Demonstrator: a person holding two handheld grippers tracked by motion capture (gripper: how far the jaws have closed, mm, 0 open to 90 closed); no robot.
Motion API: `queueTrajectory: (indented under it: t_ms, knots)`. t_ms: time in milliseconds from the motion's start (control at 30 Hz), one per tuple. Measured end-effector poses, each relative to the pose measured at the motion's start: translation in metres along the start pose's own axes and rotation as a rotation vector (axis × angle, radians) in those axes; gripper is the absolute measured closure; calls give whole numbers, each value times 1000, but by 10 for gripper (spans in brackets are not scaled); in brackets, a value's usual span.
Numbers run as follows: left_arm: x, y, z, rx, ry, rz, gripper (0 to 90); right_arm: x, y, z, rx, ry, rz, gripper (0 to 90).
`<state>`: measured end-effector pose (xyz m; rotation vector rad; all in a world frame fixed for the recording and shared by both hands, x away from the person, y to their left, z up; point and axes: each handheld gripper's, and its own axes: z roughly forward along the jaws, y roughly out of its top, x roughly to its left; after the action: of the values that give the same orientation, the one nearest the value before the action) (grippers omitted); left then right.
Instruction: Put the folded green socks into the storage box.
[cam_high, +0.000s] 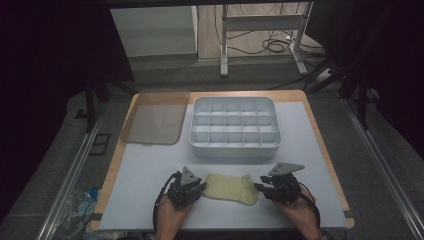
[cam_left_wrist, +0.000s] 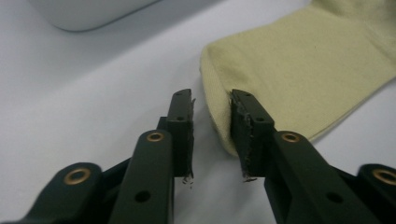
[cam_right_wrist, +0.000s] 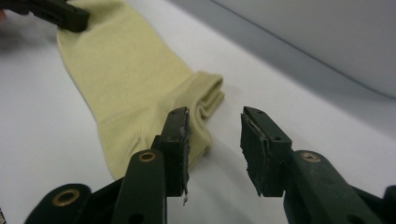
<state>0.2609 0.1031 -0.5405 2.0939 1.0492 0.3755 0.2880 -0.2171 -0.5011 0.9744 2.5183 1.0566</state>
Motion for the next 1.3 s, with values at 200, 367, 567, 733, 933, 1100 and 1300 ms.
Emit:
queueTrajectory:
  t_ms: [200, 367, 567, 733, 933, 1100, 1300]
  knots:
    - [1, 0, 1, 1, -15, -13, 763, 6, 15, 8, -10, 36, -42, 733]
    - [2, -2, 1, -7, -21, -24, 756, 11, 25, 20, -10, 72, -58, 809]
    - [3, -2, 1, -10, -26, -32, 752, 22, 38, 37, -19, 108, -83, 872]
    - [2, -3, 2, -14, -34, -34, 785, 28, 44, 54, -16, 120, -96, 888]
    - [1, -3, 1, -15, -43, -33, 832, 30, 45, 71, 3, 116, -113, 889]
    - [1, -1, 0, -13, -51, -28, 863, 31, 44, 76, 14, 101, -119, 890]
    - [0, 5, -6, -32, -52, -17, 865, 31, 41, 79, 22, 97, -128, 893]
